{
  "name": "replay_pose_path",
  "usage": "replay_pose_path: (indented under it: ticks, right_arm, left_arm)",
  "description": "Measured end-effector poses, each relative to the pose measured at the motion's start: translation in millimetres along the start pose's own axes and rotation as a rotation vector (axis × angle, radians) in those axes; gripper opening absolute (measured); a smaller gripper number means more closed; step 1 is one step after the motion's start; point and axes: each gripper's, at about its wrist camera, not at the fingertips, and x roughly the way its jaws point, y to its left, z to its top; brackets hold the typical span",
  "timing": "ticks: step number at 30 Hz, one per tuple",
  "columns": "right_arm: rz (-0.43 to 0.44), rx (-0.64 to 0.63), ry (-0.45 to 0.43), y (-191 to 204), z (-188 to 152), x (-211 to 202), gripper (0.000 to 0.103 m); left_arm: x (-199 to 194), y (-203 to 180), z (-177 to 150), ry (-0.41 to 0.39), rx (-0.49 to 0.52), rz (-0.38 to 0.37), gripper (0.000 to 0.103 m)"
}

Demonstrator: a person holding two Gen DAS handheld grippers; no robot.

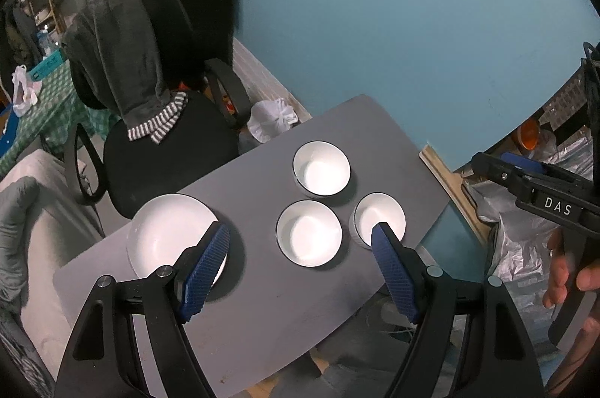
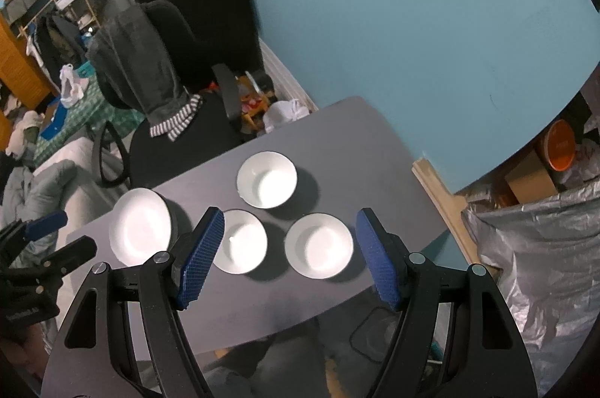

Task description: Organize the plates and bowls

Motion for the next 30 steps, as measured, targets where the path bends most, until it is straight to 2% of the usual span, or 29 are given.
replay_pose_path:
  ticks: [14, 30]
  right_arm:
    - [0.003, -0.005, 0.05, -19.2, 11.6, 24.4, 0.072]
    - [0.062, -0.058, 0.144, -21.1, 21.1, 73.2, 0.072]
  left_arm:
    - [27.3, -7.3, 14.0, 0.043, -0.016, 0.0, 0.08]
    - [66.4, 5.5, 11.6, 0.113, -0.108, 0.002, 0.08]
